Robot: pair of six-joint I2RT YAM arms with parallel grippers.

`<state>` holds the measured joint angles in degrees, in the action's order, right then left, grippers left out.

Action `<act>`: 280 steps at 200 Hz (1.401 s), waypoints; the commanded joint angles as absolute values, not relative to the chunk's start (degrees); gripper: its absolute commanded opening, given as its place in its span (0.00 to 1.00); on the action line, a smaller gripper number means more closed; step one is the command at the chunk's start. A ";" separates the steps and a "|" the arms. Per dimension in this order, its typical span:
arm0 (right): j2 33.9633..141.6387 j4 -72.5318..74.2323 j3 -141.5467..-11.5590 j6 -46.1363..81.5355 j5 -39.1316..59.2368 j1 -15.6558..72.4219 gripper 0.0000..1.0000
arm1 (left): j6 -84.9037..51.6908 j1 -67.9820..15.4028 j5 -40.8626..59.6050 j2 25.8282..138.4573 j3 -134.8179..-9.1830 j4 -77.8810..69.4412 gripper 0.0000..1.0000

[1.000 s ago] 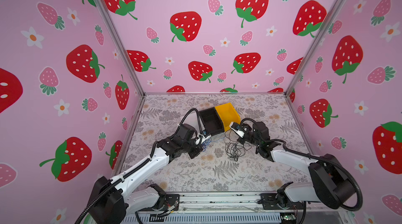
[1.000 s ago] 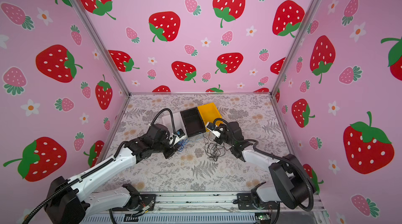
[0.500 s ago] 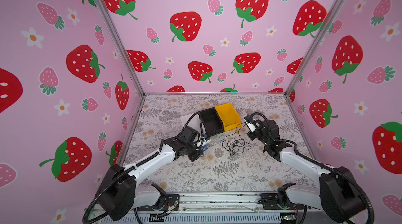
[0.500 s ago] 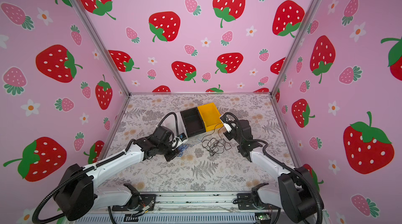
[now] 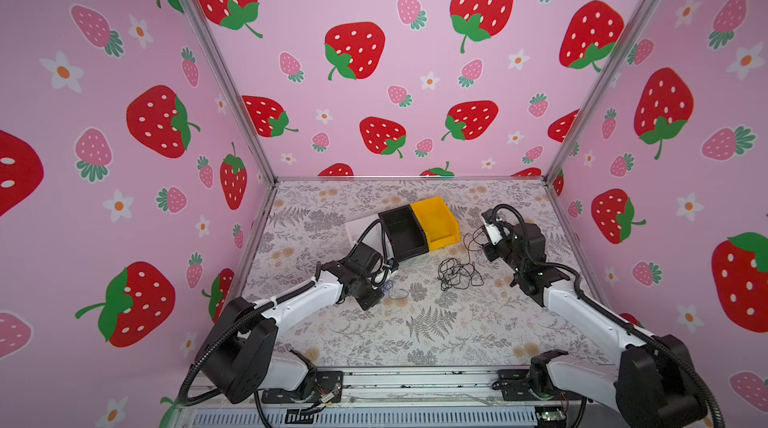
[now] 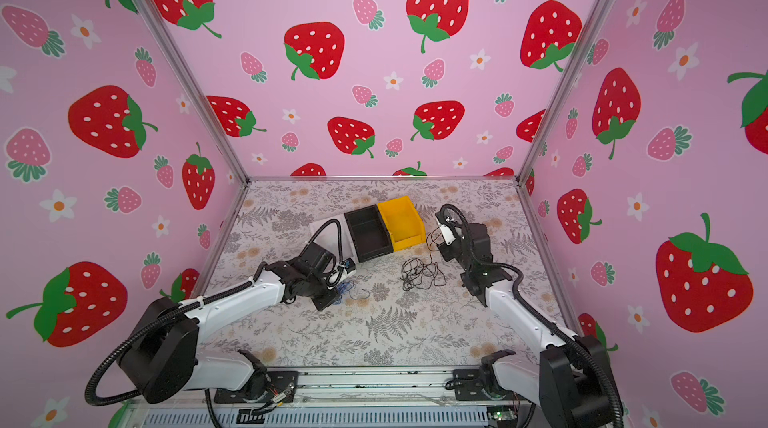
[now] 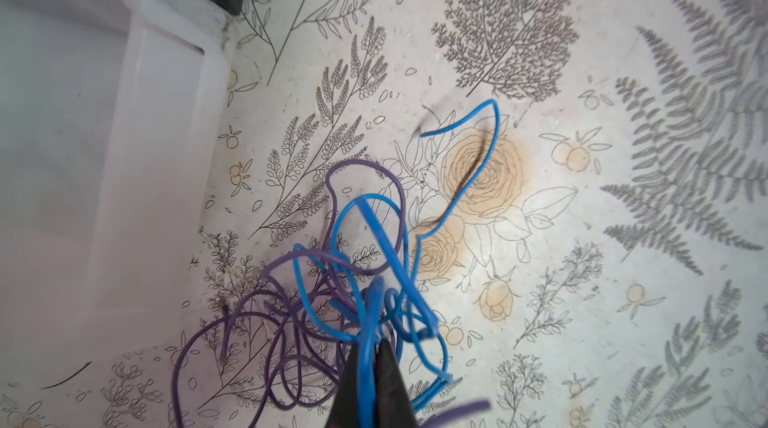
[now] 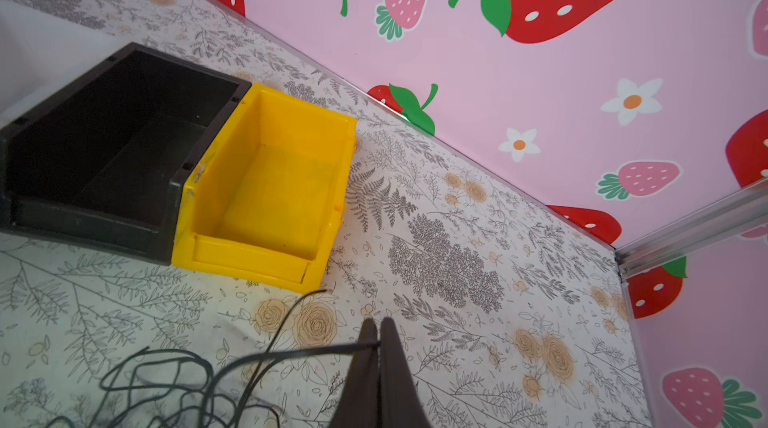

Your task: Untangle the cables

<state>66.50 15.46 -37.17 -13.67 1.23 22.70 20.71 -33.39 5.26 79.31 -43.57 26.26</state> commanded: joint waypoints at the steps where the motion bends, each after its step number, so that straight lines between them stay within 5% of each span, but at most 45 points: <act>1: 65.60 13.55 -40.36 -11.98 0.44 22.25 0.00 | 21.12 -33.14 4.49 80.07 -44.28 28.06 0.00; 52: 67.28 10.17 -44.09 -11.94 9.95 22.15 0.00 | 20.55 -33.13 6.14 78.31 -44.47 25.90 0.00; 74: 66.50 8.89 -45.62 -11.78 14.31 22.24 0.00 | 19.84 -33.13 6.78 75.24 -44.56 24.51 0.40; 93: 65.42 8.09 -47.01 -11.84 16.26 22.24 0.00 | 18.67 -33.13 6.67 71.72 -44.48 22.10 0.64; 133: 63.30 5.95 -50.71 -11.73 21.09 22.32 0.00 | 17.44 -33.40 7.48 65.86 -45.85 18.45 0.84; 280: 62.48 4.38 -63.25 -3.36 32.17 23.03 0.00 | 14.70 -44.15 13.27 88.05 -64.33 -1.15 0.78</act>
